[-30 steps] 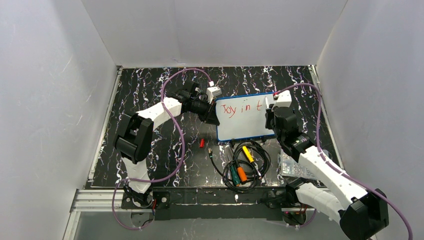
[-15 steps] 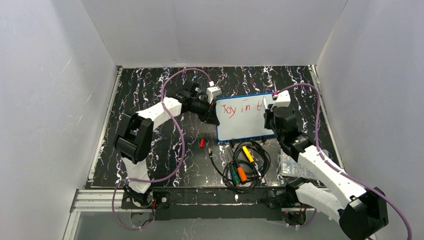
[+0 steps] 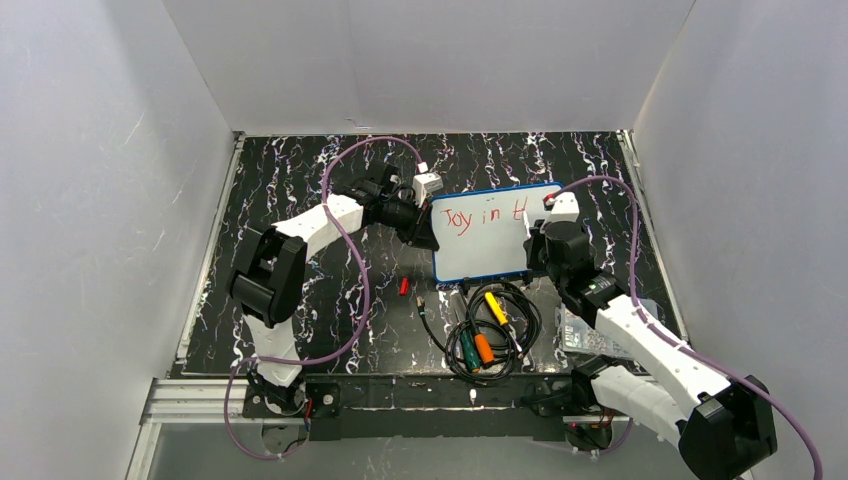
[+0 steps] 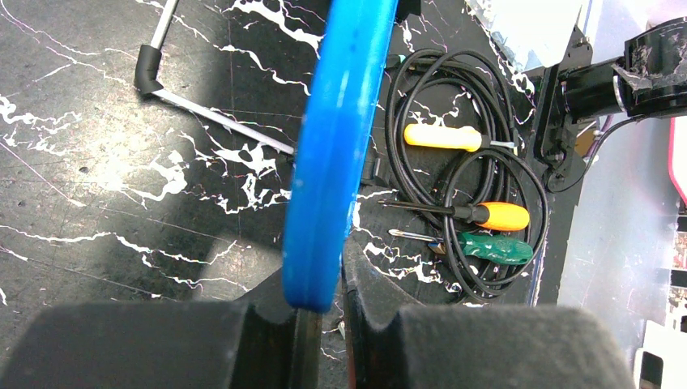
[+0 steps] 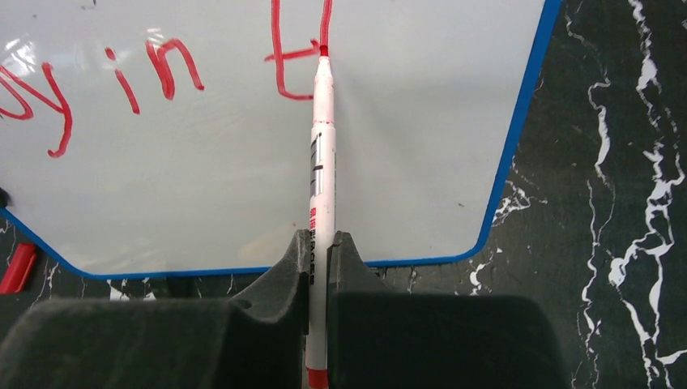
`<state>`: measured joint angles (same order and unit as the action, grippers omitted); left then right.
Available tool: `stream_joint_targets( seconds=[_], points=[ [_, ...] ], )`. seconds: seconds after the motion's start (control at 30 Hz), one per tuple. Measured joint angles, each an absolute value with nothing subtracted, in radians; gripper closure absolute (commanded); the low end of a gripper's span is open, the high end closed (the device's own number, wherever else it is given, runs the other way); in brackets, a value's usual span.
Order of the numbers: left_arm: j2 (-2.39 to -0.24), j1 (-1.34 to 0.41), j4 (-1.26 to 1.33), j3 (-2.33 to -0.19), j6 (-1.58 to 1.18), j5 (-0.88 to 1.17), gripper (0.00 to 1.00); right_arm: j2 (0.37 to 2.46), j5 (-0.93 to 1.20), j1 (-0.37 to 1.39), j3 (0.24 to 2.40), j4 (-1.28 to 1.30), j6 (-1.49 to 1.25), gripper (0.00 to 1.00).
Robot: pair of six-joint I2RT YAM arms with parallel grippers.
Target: Write a sentence on the whiteboard
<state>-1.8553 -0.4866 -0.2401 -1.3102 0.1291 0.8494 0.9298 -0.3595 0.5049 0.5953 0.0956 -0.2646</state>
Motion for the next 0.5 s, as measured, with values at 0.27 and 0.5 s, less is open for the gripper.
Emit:
stream_joint_targets(
  seconds=[0.27,0.5],
  points=[
    [-1.855,-0.487,-0.241,-1.31,0.127,0.85,1.0,0.918,-0.309,0.505,0.59,0.152,-0.321,0.99],
    [-1.855,-0.487,-0.241,-1.31,0.127,0.85,1.0,0.902,-0.287,0.505,0.574,0.171,-0.339,0.99]
  ],
)
